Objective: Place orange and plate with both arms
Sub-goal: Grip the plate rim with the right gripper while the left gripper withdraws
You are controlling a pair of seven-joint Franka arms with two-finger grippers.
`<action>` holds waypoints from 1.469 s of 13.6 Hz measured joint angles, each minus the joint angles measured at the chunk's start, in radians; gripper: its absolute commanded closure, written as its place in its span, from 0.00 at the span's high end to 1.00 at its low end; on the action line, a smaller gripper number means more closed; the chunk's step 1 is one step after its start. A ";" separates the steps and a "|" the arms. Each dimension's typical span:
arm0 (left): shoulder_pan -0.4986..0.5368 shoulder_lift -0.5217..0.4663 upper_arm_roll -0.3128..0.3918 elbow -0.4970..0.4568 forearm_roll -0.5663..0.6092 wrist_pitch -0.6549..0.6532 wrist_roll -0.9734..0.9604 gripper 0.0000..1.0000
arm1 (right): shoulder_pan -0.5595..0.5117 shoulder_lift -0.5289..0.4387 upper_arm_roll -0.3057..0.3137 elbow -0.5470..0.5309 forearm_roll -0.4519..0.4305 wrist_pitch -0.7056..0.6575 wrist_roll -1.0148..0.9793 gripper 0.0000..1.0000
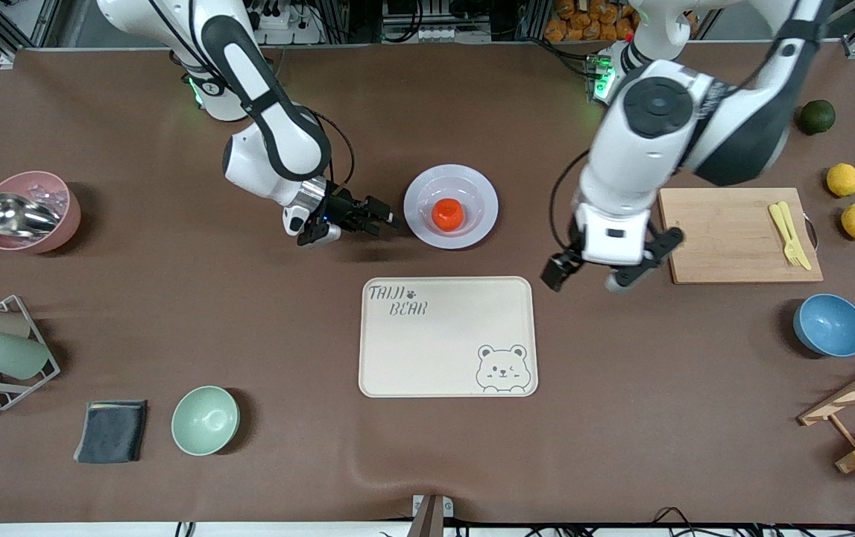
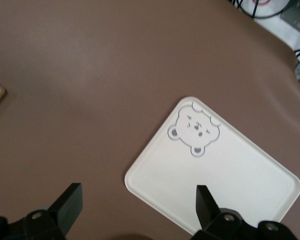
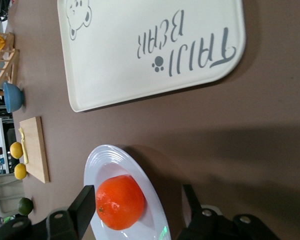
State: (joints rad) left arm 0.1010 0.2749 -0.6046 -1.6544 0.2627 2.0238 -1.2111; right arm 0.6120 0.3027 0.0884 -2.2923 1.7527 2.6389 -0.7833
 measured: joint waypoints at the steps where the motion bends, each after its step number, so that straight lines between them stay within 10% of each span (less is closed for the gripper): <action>1: 0.036 0.000 -0.001 0.015 0.000 -0.003 0.055 1.00 | 0.006 0.004 0.000 -0.004 0.003 0.002 -0.006 0.75; 9: 0.163 -0.015 -0.002 0.203 -0.002 -0.232 0.404 1.00 | 0.086 0.057 0.000 -0.006 0.190 0.011 -0.175 0.67; 20: 0.236 -0.077 0.042 0.222 -0.104 -0.295 0.649 1.00 | 0.123 0.097 0.000 0.010 0.348 0.004 -0.273 0.51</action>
State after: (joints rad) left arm 0.3368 0.1982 -0.5622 -1.4329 0.1592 1.7292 -0.5616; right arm 0.7350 0.3993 0.0887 -2.2824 2.1009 2.6433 -1.0560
